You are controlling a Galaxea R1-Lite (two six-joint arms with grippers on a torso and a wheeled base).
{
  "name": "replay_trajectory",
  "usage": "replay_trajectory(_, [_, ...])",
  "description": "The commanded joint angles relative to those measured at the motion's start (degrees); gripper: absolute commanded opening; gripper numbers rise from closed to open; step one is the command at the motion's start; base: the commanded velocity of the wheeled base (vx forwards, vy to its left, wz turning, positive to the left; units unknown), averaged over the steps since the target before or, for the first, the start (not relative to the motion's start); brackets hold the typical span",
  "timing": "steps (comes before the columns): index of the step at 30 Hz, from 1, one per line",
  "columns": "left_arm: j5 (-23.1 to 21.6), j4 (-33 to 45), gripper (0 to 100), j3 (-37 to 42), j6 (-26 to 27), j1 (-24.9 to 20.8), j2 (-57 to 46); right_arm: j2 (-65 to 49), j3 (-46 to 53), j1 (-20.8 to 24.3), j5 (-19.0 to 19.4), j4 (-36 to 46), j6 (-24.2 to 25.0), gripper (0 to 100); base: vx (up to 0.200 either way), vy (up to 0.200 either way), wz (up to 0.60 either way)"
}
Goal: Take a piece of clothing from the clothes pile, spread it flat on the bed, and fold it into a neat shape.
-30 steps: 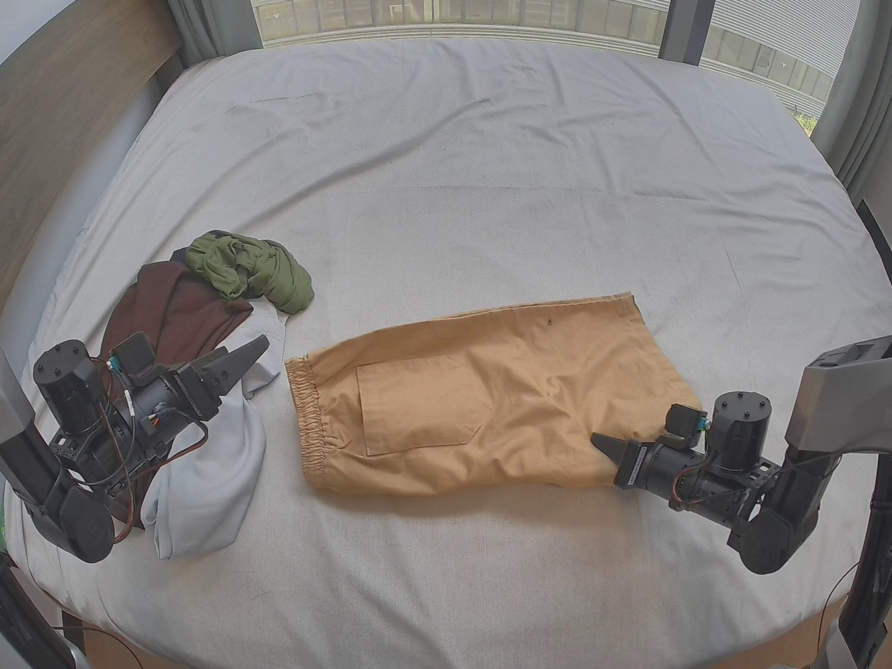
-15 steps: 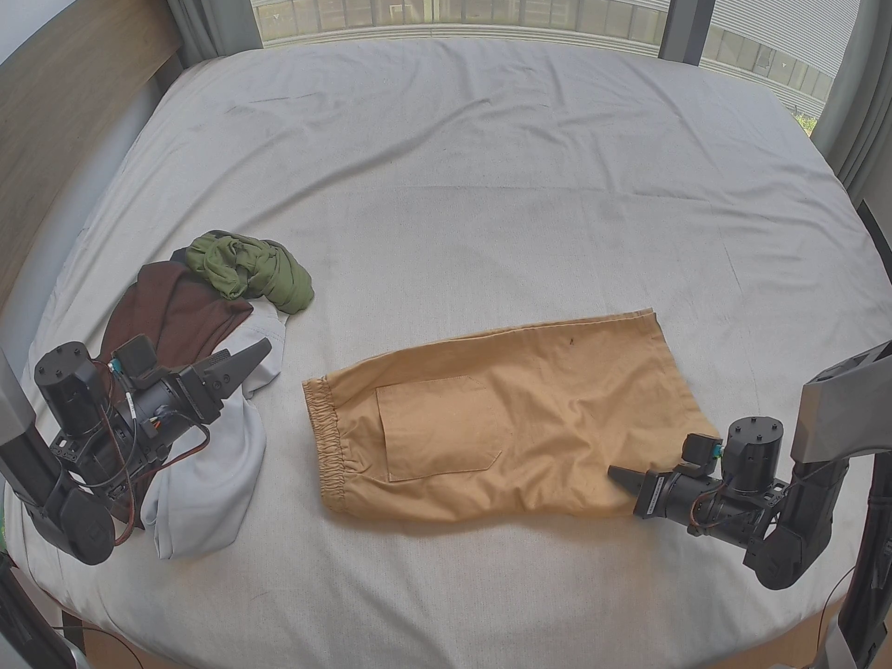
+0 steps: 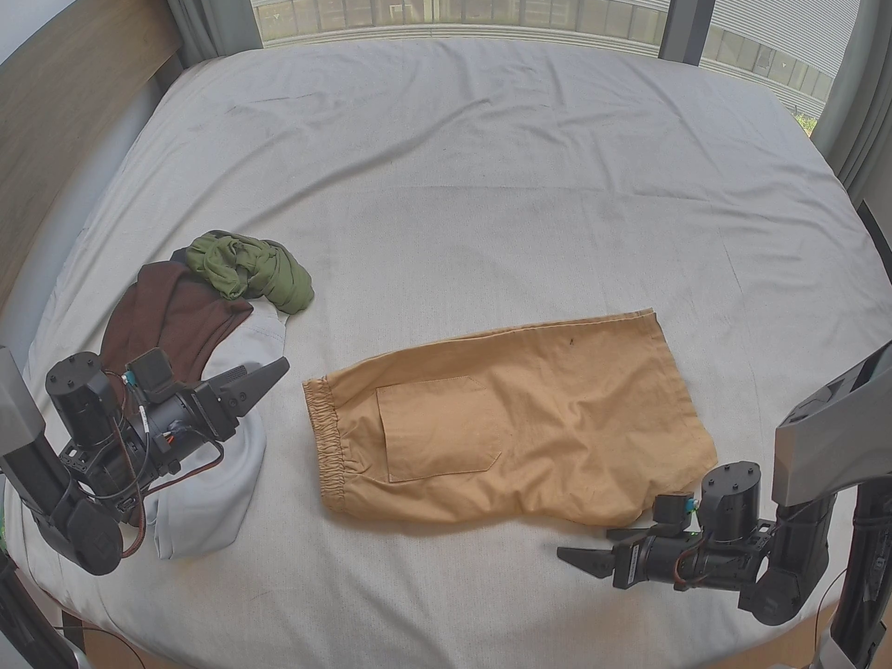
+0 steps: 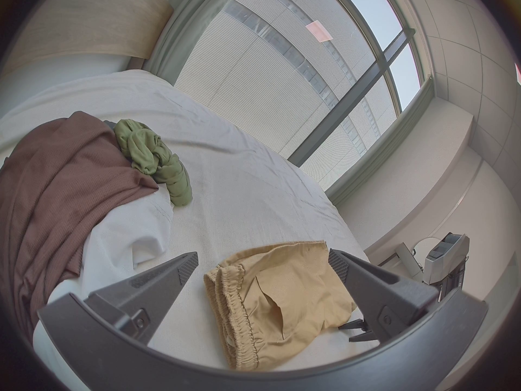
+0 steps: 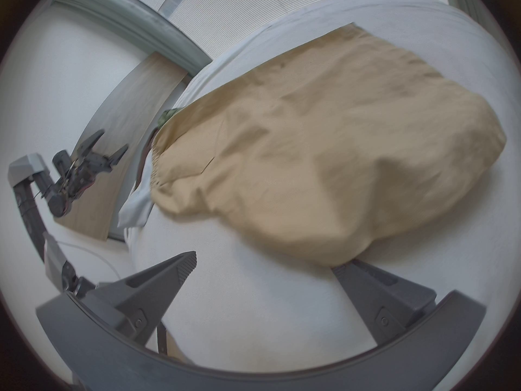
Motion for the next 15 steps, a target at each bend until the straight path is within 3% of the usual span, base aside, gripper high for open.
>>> replay_trajectory(1, [0.1, 0.0, 100, 0.7, 0.1, -0.9, 1.4, 0.1, 0.1, 4.7, 1.5, -0.1, -0.1, 100, 0.000, 0.000, 0.00])
replay_trajectory(7, [0.2, -0.1, 100, 1.1, 0.4, -1.6, 3.5, -4.1, -4.2, 7.6, 4.1, -0.1, 0.5, 100, 0.000, 0.000, 0.00])
replay_trajectory(15, [0.3, -0.1, 100, 1.6, 0.5, -2.0, 4.6, -9.1, -11.5, 7.6, 4.3, -0.1, 2.3, 100, 0.000, 0.000, 0.00])
